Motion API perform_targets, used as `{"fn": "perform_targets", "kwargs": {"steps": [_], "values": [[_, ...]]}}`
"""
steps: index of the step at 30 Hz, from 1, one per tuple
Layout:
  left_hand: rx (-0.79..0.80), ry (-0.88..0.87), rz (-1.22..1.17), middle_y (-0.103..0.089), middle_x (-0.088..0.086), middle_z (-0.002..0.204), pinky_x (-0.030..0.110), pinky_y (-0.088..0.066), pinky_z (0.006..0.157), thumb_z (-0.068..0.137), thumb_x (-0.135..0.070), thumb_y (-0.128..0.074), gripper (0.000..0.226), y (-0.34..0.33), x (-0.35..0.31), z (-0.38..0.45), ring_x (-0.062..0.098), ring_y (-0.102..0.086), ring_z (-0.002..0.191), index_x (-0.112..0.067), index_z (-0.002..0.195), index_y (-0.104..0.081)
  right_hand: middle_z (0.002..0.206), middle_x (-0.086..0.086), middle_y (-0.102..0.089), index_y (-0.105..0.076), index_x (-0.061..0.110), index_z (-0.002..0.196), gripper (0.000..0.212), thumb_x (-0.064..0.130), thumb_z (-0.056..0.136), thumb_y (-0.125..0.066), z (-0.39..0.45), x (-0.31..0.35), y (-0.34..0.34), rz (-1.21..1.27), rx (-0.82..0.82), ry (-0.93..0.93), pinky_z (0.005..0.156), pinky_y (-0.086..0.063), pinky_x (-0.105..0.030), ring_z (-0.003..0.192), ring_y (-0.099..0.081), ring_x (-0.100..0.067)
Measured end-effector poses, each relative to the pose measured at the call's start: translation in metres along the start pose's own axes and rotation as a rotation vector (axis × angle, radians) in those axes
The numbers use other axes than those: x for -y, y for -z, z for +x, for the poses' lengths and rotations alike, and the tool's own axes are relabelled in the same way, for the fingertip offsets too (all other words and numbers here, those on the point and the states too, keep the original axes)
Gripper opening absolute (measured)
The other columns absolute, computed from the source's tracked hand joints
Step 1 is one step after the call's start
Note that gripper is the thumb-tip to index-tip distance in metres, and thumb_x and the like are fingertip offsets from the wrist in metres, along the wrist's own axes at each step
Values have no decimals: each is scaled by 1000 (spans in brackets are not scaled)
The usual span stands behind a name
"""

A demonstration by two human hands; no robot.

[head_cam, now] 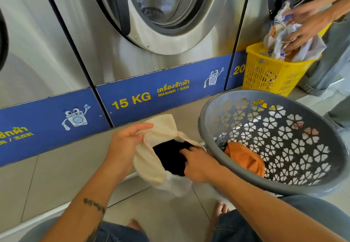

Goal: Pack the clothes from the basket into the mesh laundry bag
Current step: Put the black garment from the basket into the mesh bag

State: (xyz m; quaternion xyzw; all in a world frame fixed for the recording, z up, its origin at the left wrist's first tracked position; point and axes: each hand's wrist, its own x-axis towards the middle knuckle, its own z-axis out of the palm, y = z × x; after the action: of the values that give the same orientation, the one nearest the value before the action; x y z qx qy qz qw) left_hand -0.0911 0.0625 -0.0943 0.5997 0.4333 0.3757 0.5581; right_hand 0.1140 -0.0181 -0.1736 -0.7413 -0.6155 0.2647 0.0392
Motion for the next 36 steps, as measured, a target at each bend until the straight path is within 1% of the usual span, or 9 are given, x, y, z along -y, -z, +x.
{"fn": "perform_targets", "kwargs": {"steps": [3, 6, 10, 15, 20, 23, 25, 28, 36], "values": [[-37, 56, 429, -69, -5, 115, 15, -41, 74, 89, -2, -49, 50, 10, 35, -5, 16, -59, 108, -42, 81, -77, 143, -16, -41, -43, 19, 139, 50, 33, 90, -44, -4, 1, -15, -195, 56, -79, 108, -29, -57, 136, -31, -40], [118, 79, 819, -66, 3, 124, 22, -47, 81, 89, -4, -48, 42, 7, 75, -9, 22, -62, 104, -35, 97, -75, 147, -18, -38, -43, 18, 141, 53, 40, 92, -43, -9, 7, -30, -446, 73, -109, 111, -12, -68, 140, -26, -41], [324, 184, 1007, -52, 10, 142, 28, -43, 97, 89, -7, -50, 45, 8, 110, -11, 30, -54, 122, -29, 126, -65, 143, -14, -46, -47, 16, 136, 49, 35, 92, -46, -15, 15, -58, -379, 26, -53, 105, -33, -51, 133, -37, -36], [358, 225, 910, -51, 11, 142, 25, -43, 91, 85, 0, -50, 51, 15, 120, -4, 30, -54, 122, -31, 122, -67, 144, -1, -49, -50, 24, 138, 47, 37, 95, -39, -12, 8, -98, -354, -73, 185, 106, -29, -47, 138, -32, -30], [265, 199, 609, -69, 2, 117, 15, -47, 72, 76, 13, -41, 59, 1, 108, 3, 18, -64, 95, -34, 86, -76, 163, 1, -27, -36, 29, 151, 58, 47, 97, -23, -11, -25, -113, -411, 294, -42, 115, 3, -61, 153, -5, -33], [331, 204, 607, -66, -3, 106, 18, -45, 71, 74, 13, -36, 59, -12, 100, 4, 19, -62, 96, -28, 77, -78, 154, 3, -40, -50, 28, 141, 50, 39, 95, -33, -7, -23, -100, -326, 243, -24, 113, -1, -65, 150, -15, -30], [358, 224, 609, -66, -1, 104, 26, -48, 79, 73, 12, -34, 58, -20, 96, 4, 21, -61, 95, -25, 74, -78, 131, 3, -57, -64, 31, 110, 29, 30, 91, -42, -6, -20, -88, -241, 157, -13, 111, -10, -60, 138, -32, -29], [324, 225, 538, -71, -1, 101, 32, -53, 83, 71, 10, -33, 59, -29, 85, 4, 22, -64, 93, -27, 72, -79, 93, 3, -60, -54, 31, 76, 14, 19, 82, -48, -13, -23, -71, -169, 71, -35, 103, -27, -50, 104, -51, -27], [165, 172, 306, -69, 3, 99, 29, -53, 68, 80, 3, -45, 51, -42, 39, -3, 18, -63, 78, -35, 75, -79, 83, 5, -61, -56, 26, 82, 12, 24, 91, -48, -38, -28, -46, -69, -100, 51, 70, -32, -34, 86, -58, -25]]}}
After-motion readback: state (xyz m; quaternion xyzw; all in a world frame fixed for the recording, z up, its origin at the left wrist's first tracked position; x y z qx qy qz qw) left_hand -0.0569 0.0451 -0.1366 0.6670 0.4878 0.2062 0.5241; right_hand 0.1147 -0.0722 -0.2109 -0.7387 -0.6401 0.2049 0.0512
